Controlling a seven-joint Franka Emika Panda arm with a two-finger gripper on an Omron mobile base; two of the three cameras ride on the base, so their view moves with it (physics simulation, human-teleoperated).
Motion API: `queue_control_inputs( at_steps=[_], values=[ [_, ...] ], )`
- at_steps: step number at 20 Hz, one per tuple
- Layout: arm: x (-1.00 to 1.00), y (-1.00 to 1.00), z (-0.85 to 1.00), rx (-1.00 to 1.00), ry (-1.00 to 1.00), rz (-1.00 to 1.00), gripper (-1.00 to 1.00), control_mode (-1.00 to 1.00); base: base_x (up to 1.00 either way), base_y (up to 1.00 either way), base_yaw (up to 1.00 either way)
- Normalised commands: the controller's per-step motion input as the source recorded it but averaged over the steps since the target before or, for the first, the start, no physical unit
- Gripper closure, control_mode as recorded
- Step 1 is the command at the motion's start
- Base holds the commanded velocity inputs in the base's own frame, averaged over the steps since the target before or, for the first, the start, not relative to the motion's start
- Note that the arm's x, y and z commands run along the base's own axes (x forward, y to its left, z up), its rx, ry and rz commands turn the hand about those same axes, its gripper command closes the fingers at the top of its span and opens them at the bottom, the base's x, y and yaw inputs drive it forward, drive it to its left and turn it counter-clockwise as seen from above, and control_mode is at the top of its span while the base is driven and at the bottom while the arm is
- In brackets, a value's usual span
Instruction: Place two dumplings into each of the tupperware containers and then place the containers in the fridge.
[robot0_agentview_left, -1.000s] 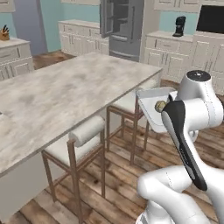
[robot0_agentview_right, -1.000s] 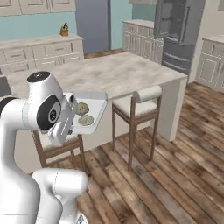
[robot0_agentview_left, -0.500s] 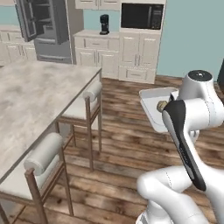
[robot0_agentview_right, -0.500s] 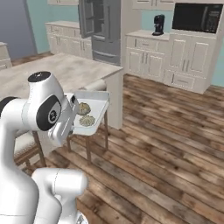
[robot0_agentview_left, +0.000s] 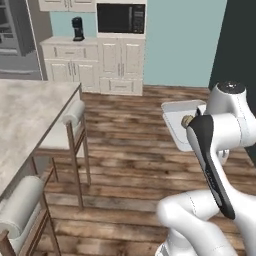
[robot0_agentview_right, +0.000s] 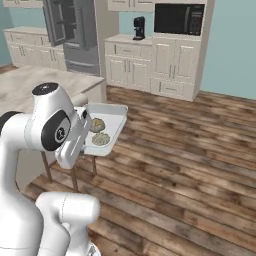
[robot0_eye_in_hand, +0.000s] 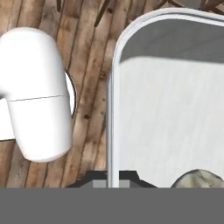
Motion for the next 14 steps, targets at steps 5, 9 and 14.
queue_control_inputs(
  at_steps=[5,9,14],
  values=[
    [0.00,0.00,0.00,0.00,0.00,0.00,1.00,1.00,0.66,-0.22,-0.23],
    [0.00,0.00,0.00,0.00,0.00,0.00,1.00,1.00,0.73,-0.22,-0.18],
    [0.00,0.00,0.00,0.00,0.00,0.00,1.00,1.00,0.71,-0.17,-0.19]
  ],
)
